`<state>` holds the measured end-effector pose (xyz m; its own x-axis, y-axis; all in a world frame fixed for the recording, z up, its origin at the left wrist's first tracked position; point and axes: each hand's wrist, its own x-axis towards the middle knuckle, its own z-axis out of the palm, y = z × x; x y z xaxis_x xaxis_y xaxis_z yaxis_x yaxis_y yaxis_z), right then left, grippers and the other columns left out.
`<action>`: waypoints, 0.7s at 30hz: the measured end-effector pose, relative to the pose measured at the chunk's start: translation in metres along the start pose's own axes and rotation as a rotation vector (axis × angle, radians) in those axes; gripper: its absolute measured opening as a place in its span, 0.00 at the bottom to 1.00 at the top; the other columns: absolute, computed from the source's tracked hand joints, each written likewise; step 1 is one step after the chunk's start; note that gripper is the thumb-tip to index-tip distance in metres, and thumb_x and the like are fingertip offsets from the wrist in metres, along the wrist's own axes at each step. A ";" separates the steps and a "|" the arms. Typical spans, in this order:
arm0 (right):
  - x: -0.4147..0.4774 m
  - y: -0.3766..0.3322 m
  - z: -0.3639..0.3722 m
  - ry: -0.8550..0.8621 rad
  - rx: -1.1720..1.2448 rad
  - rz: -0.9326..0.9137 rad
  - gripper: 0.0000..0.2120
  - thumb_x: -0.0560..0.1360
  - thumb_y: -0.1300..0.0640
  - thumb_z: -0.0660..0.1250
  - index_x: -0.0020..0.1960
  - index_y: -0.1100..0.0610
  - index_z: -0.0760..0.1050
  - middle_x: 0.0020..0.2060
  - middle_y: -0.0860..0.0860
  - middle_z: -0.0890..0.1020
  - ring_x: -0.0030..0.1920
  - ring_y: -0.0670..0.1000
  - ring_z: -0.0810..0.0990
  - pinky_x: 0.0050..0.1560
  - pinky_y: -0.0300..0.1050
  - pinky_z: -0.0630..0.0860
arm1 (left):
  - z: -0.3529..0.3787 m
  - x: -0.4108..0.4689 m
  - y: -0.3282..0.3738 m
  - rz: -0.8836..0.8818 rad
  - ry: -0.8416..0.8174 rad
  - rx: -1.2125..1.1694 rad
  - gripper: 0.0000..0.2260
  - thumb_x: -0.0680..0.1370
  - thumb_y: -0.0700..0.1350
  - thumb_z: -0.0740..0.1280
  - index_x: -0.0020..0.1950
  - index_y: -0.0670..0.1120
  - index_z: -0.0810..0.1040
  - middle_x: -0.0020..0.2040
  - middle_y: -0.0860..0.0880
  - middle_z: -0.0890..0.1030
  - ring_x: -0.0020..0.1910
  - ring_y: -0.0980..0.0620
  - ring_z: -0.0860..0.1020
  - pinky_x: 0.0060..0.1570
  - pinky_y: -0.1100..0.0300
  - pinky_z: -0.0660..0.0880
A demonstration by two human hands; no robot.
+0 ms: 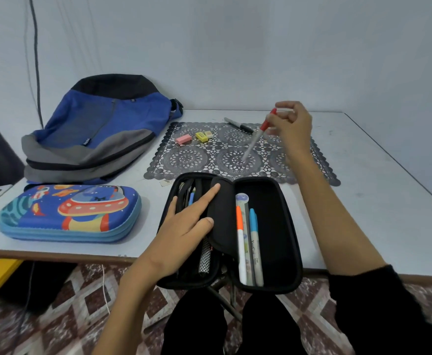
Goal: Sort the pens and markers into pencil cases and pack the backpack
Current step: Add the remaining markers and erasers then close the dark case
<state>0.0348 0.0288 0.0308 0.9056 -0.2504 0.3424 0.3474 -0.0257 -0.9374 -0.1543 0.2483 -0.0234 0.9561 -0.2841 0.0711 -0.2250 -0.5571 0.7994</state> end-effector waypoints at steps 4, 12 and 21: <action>-0.028 -0.040 -0.025 -0.282 -0.048 0.100 0.12 0.70 0.66 0.74 0.53 0.63 0.78 0.38 0.57 0.85 0.37 0.54 0.84 0.38 0.44 0.80 | 0.001 0.000 0.000 0.000 0.001 0.002 0.29 0.72 0.61 0.48 0.75 0.70 0.55 0.59 0.82 0.65 0.67 0.80 0.56 0.76 0.57 0.36; -0.077 -0.038 -0.040 -0.814 -0.735 0.399 0.10 0.67 0.66 0.77 0.46 0.67 0.80 0.33 0.60 0.84 0.33 0.56 0.85 0.38 0.44 0.82 | 0.001 -0.001 0.001 -0.002 -0.003 -0.003 0.29 0.72 0.61 0.49 0.74 0.70 0.54 0.66 0.77 0.62 0.69 0.78 0.55 0.76 0.55 0.36; -0.100 -0.023 -0.035 -0.820 -0.647 0.454 0.05 0.72 0.71 0.70 0.47 0.69 0.80 0.36 0.64 0.83 0.30 0.56 0.83 0.33 0.41 0.81 | 0.001 0.000 0.000 -0.004 -0.002 0.012 0.29 0.72 0.61 0.49 0.74 0.70 0.55 0.67 0.77 0.61 0.69 0.79 0.52 0.76 0.56 0.36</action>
<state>-0.0722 0.0210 0.0156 0.8846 0.3377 -0.3217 -0.0292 -0.6483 -0.7608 -0.1542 0.2479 -0.0239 0.9567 -0.2834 0.0670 -0.2235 -0.5673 0.7926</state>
